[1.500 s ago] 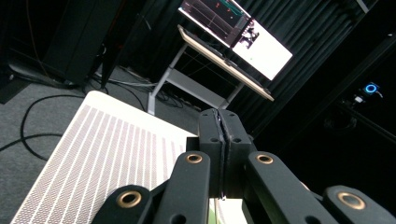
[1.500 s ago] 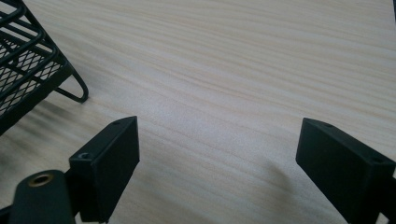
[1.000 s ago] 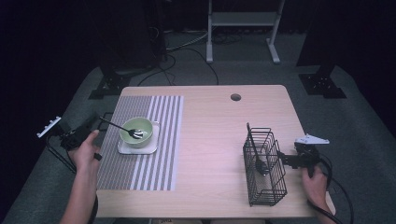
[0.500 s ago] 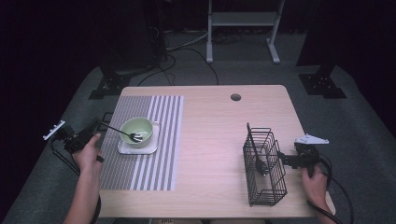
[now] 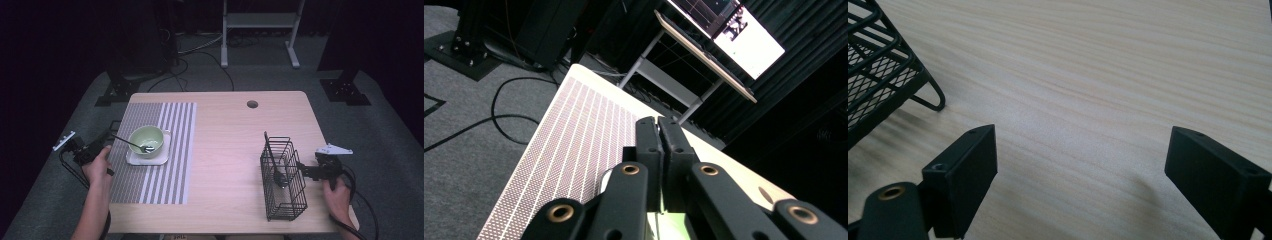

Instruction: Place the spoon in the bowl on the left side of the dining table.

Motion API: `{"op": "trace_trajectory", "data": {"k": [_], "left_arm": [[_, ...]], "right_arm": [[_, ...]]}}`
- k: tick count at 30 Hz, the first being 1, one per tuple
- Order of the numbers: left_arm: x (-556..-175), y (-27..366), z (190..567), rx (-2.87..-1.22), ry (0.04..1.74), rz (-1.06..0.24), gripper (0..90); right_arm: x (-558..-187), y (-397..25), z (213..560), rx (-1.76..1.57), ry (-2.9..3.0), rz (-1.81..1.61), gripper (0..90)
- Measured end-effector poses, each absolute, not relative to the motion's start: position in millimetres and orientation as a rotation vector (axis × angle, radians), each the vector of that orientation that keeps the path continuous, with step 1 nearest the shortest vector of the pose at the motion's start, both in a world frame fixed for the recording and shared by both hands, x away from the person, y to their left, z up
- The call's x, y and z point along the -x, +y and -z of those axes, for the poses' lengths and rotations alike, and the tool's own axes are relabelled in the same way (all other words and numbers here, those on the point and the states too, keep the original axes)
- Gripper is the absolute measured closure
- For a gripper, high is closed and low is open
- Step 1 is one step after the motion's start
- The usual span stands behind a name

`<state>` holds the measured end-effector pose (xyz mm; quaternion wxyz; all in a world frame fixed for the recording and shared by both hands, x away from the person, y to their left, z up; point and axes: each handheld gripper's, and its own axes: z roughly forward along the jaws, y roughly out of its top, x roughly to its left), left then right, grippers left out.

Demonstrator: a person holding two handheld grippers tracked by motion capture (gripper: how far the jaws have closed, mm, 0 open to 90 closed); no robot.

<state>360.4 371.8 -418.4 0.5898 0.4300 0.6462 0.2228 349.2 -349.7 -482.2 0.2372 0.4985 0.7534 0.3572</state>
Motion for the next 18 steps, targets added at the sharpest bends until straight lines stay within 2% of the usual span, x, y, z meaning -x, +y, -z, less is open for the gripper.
{"op": "trace_trajectory", "data": {"k": [18], "left_arm": [[-340.3,375.8,418.0,-1.042,1.482,-0.522,53.1]], "right_arm": [[-348.2,-351.5,480.7,-1.362,2.048,-1.006,12.4]]}}
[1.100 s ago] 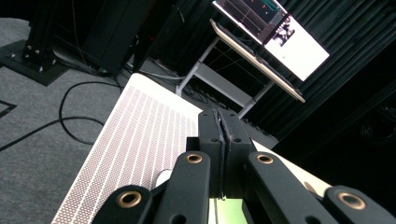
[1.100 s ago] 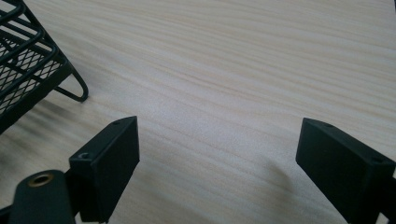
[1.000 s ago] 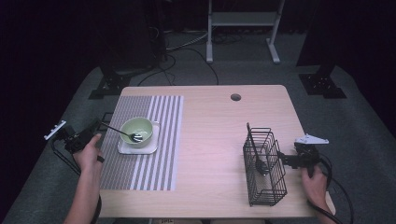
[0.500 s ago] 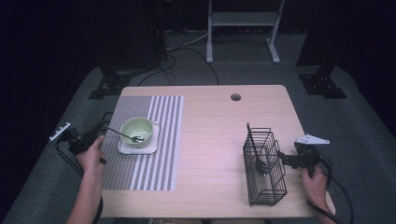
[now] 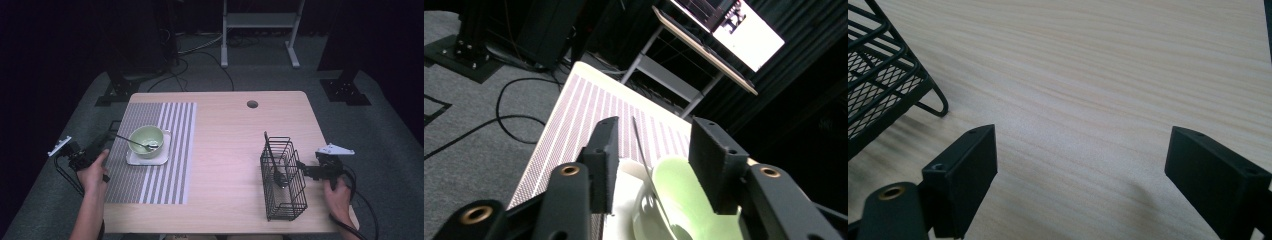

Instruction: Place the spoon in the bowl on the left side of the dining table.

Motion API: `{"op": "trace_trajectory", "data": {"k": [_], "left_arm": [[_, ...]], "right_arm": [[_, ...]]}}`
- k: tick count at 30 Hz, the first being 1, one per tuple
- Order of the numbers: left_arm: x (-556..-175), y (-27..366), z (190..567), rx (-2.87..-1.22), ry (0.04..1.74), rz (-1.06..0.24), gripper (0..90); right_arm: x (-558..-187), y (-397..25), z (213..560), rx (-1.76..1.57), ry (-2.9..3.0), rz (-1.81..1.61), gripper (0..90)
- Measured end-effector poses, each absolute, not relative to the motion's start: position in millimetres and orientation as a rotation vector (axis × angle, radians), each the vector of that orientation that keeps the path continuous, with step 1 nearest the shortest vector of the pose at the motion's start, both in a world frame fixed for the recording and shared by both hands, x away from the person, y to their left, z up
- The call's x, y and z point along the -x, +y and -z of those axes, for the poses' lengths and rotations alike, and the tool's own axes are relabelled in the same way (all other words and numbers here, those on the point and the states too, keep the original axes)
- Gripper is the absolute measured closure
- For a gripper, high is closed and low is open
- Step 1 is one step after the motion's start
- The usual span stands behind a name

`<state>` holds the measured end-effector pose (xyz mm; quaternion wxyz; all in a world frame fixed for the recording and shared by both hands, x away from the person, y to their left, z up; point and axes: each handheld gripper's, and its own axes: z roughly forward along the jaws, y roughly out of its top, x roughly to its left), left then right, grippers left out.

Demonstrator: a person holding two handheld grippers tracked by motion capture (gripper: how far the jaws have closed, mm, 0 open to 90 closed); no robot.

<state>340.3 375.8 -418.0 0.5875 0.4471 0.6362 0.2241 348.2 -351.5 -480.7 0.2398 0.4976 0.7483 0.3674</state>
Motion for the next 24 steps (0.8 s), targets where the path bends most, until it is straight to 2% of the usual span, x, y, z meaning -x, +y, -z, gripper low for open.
{"op": "trace_trajectory", "data": {"k": [10,24], "left_arm": [[-321.9,366.8,411.3,-1.112,1.417,-0.5,38.4],[-308.6,349.1,410.7,-1.198,1.363,-0.459,27.4]], "right_arm": [[-348.0,-351.3,480.8,-1.364,2.045,-0.997,12.4],[-348.0,-351.2,480.7,-1.366,2.042,-0.996,12.4]]}}
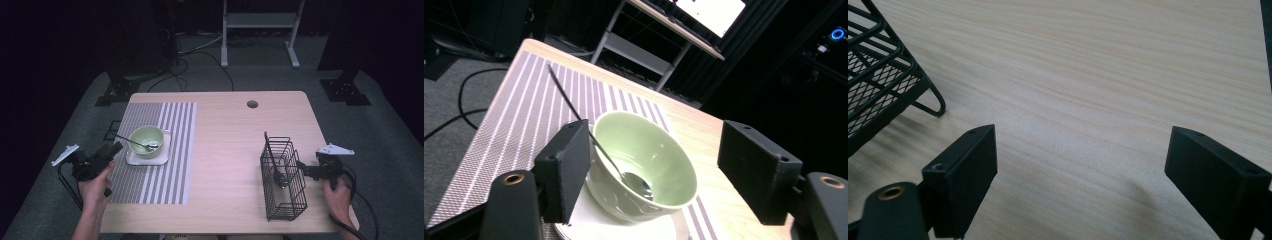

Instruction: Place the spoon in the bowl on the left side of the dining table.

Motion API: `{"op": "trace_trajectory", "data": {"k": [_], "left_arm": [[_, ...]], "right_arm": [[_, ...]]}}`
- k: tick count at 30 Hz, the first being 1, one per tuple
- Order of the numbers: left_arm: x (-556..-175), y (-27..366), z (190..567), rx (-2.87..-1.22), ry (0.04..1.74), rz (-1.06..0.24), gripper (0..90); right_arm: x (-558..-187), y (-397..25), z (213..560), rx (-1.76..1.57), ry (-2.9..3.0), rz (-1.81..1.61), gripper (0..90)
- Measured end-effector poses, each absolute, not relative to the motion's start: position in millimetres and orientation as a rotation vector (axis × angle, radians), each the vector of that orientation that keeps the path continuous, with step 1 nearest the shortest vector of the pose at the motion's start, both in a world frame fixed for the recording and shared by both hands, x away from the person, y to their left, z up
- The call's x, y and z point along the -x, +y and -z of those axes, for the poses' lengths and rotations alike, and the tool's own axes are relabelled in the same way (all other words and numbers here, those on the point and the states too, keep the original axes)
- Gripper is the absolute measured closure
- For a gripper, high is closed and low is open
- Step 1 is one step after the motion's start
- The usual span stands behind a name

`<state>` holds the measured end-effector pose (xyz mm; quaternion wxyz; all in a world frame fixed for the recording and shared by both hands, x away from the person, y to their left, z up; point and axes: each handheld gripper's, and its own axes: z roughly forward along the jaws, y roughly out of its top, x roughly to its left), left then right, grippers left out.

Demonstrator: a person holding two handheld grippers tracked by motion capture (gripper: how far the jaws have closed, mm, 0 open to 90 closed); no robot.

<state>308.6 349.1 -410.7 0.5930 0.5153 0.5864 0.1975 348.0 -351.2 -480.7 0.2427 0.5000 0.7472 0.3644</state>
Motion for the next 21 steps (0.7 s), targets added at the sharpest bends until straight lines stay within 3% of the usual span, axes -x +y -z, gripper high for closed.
{"op": "trace_trajectory", "data": {"k": [21], "left_arm": [[-301.0,326.8,405.8,-1.268,1.316,-0.423,18.0]], "right_arm": [[-347.2,-351.6,480.1,-1.364,2.036,-1.002,12.4]]}}
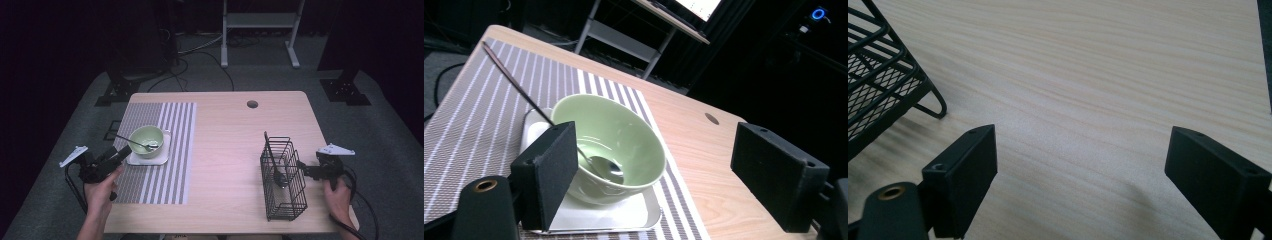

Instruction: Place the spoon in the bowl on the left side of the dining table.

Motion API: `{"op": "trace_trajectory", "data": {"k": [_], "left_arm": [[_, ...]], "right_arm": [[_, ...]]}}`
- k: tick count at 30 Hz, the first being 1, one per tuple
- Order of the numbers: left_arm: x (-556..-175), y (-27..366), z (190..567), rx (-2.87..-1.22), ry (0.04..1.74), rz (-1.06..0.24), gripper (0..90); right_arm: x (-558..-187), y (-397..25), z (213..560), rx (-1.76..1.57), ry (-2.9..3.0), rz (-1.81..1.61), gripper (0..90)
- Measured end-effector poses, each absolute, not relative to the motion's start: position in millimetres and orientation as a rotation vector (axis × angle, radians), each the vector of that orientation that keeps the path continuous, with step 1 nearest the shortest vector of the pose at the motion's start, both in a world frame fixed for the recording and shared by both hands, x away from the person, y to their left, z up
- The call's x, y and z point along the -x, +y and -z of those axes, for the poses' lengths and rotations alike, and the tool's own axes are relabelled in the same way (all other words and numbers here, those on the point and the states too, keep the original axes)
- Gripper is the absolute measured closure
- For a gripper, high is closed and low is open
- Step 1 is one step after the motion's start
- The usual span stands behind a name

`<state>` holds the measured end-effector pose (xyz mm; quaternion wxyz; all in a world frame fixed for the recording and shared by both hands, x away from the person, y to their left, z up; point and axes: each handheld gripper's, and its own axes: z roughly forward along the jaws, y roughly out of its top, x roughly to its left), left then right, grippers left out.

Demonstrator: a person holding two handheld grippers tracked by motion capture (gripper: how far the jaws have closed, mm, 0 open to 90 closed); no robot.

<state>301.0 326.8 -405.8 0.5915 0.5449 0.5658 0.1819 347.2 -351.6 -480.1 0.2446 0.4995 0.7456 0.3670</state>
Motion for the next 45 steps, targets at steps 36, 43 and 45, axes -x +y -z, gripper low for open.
{"op": "trace_trajectory", "data": {"k": [36,43,45], "left_arm": [[-299.6,287.6,409.3,-1.359,1.26,-0.375,10.4],[-298.1,278.3,412.2,-1.38,1.247,-0.361,10.3],[-297.7,275.6,412.5,-1.382,1.244,-0.361,10.3]], "right_arm": [[-346.8,-351.6,479.8,-1.36,2.038,-1.011,12.4],[-346.6,-351.6,479.7,-1.357,2.038,-1.014,12.4],[-346.8,-351.4,479.8,-1.356,2.04,-1.012,12.4]]}}
